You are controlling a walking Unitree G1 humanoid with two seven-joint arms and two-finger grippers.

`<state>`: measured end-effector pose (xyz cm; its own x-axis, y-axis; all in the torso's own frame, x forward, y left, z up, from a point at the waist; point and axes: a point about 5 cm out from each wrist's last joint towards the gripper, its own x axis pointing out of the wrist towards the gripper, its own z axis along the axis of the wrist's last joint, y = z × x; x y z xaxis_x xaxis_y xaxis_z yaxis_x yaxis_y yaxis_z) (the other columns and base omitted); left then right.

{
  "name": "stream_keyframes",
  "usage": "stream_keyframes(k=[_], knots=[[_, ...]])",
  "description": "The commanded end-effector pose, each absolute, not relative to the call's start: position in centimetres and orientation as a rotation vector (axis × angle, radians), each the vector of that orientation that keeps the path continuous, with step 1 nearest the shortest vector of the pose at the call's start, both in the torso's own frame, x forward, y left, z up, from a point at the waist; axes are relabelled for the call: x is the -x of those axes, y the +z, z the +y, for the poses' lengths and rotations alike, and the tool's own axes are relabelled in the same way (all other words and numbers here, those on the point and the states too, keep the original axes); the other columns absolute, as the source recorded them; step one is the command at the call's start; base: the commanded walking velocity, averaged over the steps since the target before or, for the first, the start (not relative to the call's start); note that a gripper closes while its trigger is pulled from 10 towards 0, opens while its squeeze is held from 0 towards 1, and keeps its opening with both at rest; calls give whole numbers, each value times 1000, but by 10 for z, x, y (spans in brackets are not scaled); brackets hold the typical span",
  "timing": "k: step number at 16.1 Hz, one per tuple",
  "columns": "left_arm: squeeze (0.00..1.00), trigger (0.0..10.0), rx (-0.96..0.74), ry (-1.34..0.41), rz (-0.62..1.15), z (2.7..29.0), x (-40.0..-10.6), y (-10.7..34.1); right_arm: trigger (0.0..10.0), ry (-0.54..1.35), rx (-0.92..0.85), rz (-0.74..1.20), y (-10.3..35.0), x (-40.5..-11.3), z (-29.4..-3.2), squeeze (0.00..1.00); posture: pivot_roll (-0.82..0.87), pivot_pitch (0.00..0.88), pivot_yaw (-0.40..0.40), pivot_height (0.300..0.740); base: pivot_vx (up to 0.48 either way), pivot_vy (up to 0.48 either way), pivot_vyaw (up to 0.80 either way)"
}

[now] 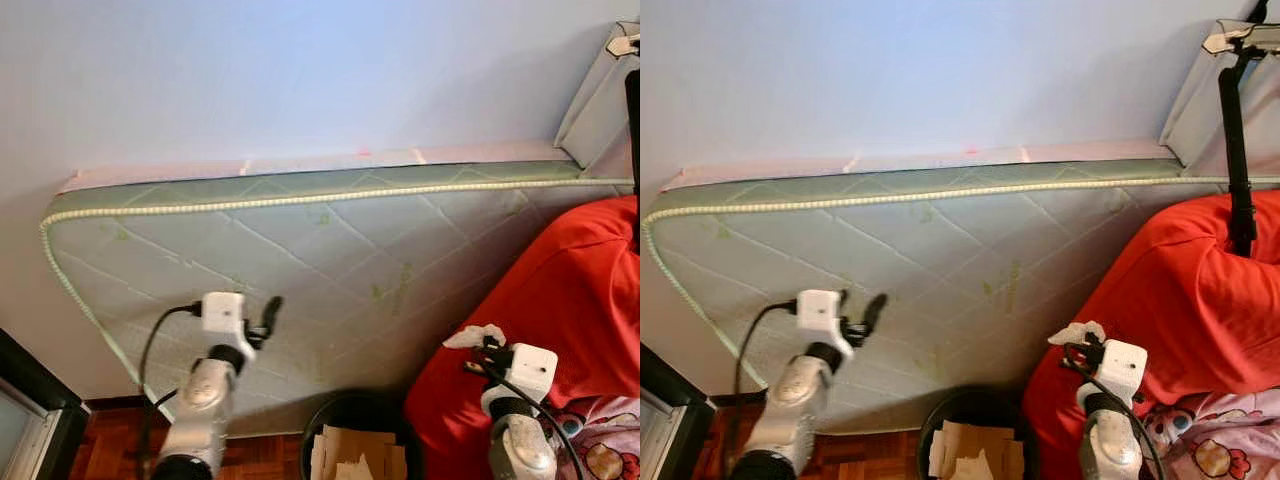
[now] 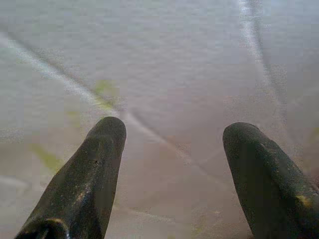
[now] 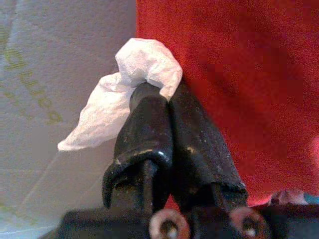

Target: Clean up the room

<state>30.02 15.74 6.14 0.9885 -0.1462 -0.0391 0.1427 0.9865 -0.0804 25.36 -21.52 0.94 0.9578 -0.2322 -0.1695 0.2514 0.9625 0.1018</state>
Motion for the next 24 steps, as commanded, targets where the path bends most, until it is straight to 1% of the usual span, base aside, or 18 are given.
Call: stream_keyframes(k=[1, 6, 9, 12, 13, 15, 17, 20, 22, 24], knots=[[0, 10000, 81, -132, 52, 160, -295, 57, 10000, -256, -143, 156, 9, -252, -213, 0, -44, 0, -19, 740, 0, 0, 0], [0, 10000, 69, -141, 47, 162, -294, 57, 10000, -242, -161, 180, 2, -245, -203, 0, -35, 0, -18, 740, 0, 0, 0], [0, 10000, 68, -133, 40, 164, -292, 57, 10000, -177, -149, 193, 1, -245, -195, 0, -26, 0, -25, 740, 0, 0, 0], [0, 10000, 65, -121, 44, 167, -286, 54, 10000, -184, -157, 222, -4, -241, -193, 0, -13, 0, -30, 740, 0, 0, 0], [0, 10000, 63, -118, 44, 169, -283, 54, 10000, -157, -161, 263, -9, -240, -187, 0, -8, 0, -31, 735, 0, 0, 0], [0, 10000, 61, -116, 44, 170, -281, 54, 10000, -127, -160, 254, -8, -240, -182, 0, -6, 0, -30, 715, 0, 0, 0], [0, 10000, 59, -115, 47, 171, -279, 54, 10000, -133, -164, 248, -8, -239, -182, 0, -2, 0, -28, 701, 0, 0, 0], [0, 10000, 54, -117, 53, 172, -279, 53, 10000, -135, -163, 244, -7, -239, -181, 0, -3, 0, -27, 701, 0, 0, 0], [0, 10000, 53, -117, 53, 171, -279, 54, 10000, -115, -148, 290, -11, -239, -179, 0, 1, 0, -28, 701, 0, 0, 0], [0, 10000, 53, -111, 52, 172, -279, 55, 10000, -100, -154, 287, -11, -240, -176, 0, 3, 0, -29, 676, 0, 0, 0]])
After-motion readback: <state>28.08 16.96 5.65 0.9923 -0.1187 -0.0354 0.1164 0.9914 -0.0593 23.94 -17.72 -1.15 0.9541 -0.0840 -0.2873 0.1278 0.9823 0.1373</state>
